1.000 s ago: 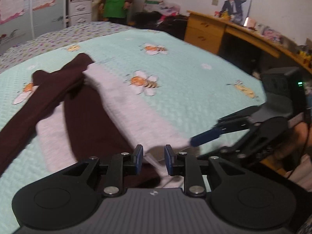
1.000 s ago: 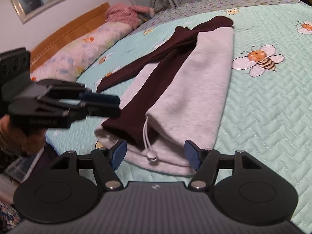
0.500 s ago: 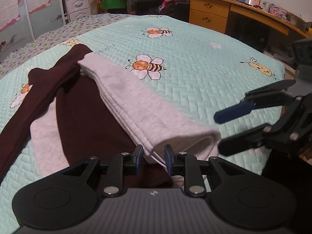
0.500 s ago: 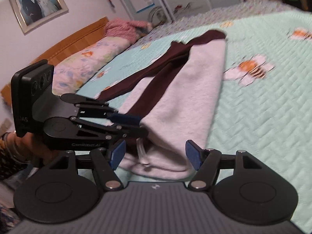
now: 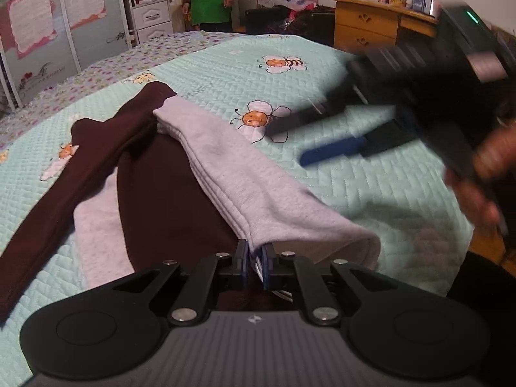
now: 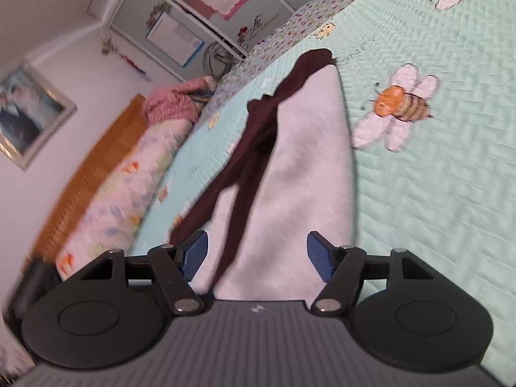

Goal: Fold clothes
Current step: 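Press the folded grey edge with the right tool while the left tool holds it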

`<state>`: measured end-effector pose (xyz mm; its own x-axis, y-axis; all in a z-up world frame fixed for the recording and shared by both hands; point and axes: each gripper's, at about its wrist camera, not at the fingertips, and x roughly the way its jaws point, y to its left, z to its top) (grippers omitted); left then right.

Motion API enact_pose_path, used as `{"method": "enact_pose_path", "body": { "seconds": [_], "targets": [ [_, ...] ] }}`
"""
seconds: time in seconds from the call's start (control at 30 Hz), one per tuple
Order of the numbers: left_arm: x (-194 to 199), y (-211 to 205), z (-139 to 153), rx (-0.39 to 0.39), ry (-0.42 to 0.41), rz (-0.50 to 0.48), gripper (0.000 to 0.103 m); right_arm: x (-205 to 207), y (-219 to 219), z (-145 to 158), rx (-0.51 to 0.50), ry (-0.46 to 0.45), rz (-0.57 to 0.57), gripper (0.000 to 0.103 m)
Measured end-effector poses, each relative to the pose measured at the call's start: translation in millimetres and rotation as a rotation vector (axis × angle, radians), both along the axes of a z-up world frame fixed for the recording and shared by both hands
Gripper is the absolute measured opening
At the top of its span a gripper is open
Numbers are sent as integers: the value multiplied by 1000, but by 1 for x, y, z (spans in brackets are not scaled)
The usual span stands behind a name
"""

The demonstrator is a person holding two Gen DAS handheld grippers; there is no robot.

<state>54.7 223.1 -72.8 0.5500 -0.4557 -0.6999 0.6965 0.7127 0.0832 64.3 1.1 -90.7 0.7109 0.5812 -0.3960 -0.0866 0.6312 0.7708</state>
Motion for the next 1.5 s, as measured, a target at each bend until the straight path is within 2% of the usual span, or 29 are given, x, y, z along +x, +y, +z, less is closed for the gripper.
{"method": "enact_pose_path", "body": {
  "seconds": [0.17, 0.2, 0.3, 0.33, 0.37, 0.4, 0.43, 0.47, 0.5, 0.53, 0.6, 0.67, 0.73, 0.77, 0.8, 0.83, 0.87, 0.93, 1.0, 1.03, 1.13, 1.17, 1.27, 1.33, 1.43, 1.5],
  "targets": [
    [1, -2, -14, 33, 11, 3, 8, 47, 1, 1, 284, -29, 21, 70],
    [1, -1, -16, 23, 20, 7, 8, 57, 5, -5, 306, -31, 39, 70],
    [6, 7, -19, -23, 63, 17, 11, 83, 17, -54, 224, 167, 21, 68],
    [7, 10, -20, -41, 80, 20, 12, 84, 19, -62, 186, 199, 9, 33],
    [9, 16, -19, -65, 103, 19, 12, 82, 19, -66, 147, 213, -5, 21],
    [11, 21, -17, -88, 125, 18, 12, 81, 20, -71, 108, 227, -19, 25],
    [12, 27, -15, -116, 139, 15, 12, 80, 18, -67, 114, 226, -25, 33],
    [13, 33, -11, -147, 149, 15, 12, 79, 15, -59, 139, 220, -27, 39],
    [13, 39, -7, -181, 149, 22, 12, 78, 12, -51, 163, 213, -30, 50],
    [14, 45, -3, -216, 149, 29, 12, 83, 10, -47, 185, 191, -37, 57],
    [19, 53, 9, -292, 146, 41, 12, 98, 7, -42, 223, 132, -55, 61],
    [24, 52, 21, -361, 125, 30, 19, 113, 4, -36, 262, 72, -72, 62],
    [31, 41, 25, -363, 101, 4, 28, 128, 1, -31, 300, 13, -90, 65],
    [36, 33, 19, -328, 116, -11, 29, 136, 2, -40, 288, 40, -109, 67],
    [41, 24, 12, -292, 131, -25, 29, 145, 7, -55, 233, 131, -116, 66],
    [47, 16, 5, -260, 148, -36, 29, 150, 13, -69, 168, 198, -110, 44],
    [54, 16, -4, -245, 189, -19, 29, 150, 14, -71, 145, 208, -100, 40],
    [69, 16, -22, -223, 267, 15, 29, 147, 12, -67, 133, 193, -79, 46],
    [78, 29, -24, -303, 328, 44, 29, 146, 6, -56, 147, 190, -57, 50],
    [83, 36, -24, -340, 352, 59, 29, 145, 3, -50, 154, 155, -49, 51],
    [91, 51, -8, -384, 262, 141, 29, 156, -3, -33, 191, 79, -78, 58],
    [98, 60, -6, -406, 254, 199, 30, 164, -4, -30, 208, 68, -90, 58],
    [117, 86, 0, -473, 233, 373, 40, 188, -5, -24, 230, 42, -127, 62],
    [131, 105, -8, -529, 280, 488, 40, 198, -1, -21, 199, 36, -139, 63],
    [139, 127, -19, -588, 327, 576, 40, 211, -1, -19, 154, 32, -148, 65],
    [140, 133, -23, -608, 342, 585, 40, 224, -3, -12, 136, 14, -159, 65]
  ]
}}
